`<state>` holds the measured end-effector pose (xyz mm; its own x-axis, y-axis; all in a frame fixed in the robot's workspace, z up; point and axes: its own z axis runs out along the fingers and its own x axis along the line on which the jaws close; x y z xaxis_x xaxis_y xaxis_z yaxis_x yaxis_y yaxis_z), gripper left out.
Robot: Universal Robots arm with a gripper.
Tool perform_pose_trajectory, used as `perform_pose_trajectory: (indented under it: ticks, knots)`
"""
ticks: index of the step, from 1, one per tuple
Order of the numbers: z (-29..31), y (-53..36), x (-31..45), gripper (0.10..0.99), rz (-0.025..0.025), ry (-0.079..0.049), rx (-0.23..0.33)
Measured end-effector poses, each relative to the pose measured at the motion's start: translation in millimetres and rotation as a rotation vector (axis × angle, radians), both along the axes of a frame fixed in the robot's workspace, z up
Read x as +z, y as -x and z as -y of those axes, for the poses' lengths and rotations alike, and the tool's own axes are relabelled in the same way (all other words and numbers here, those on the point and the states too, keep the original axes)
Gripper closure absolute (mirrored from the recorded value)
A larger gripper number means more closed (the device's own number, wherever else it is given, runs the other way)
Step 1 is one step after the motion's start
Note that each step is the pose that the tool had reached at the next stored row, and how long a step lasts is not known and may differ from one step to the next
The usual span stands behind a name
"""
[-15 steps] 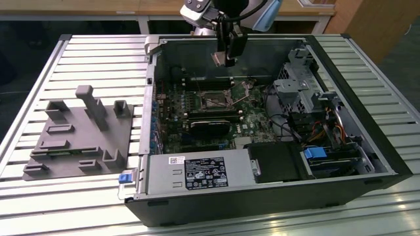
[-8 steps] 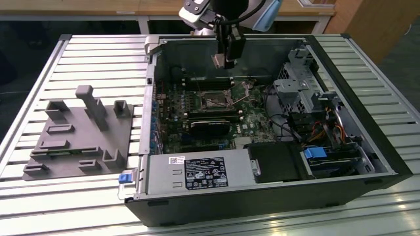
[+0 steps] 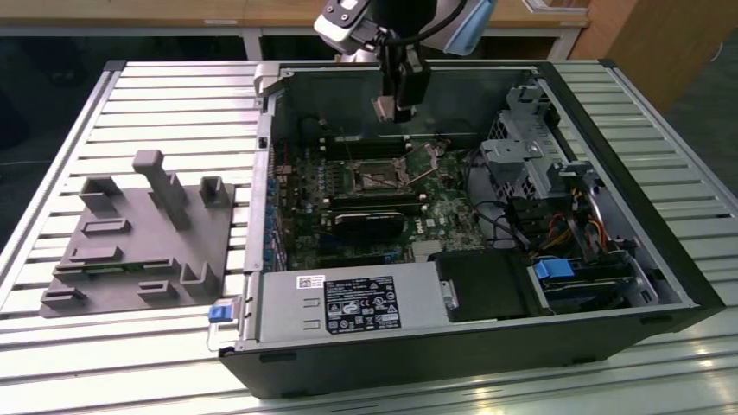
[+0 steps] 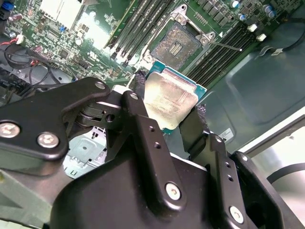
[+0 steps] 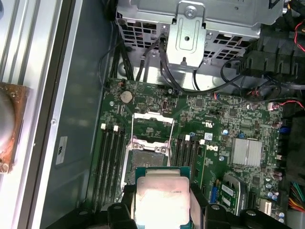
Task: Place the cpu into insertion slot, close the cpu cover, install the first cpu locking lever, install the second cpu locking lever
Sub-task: 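Place the cpu into insertion slot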
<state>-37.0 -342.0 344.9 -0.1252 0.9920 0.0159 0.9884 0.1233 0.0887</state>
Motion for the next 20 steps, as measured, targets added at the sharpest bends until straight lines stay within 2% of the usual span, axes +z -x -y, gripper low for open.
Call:
perform_pose_trajectory:
  ticks: [20]
  knots:
    - [0.0, 0.0, -6.6, 0.549, -0.0001, 0.0, -0.012]
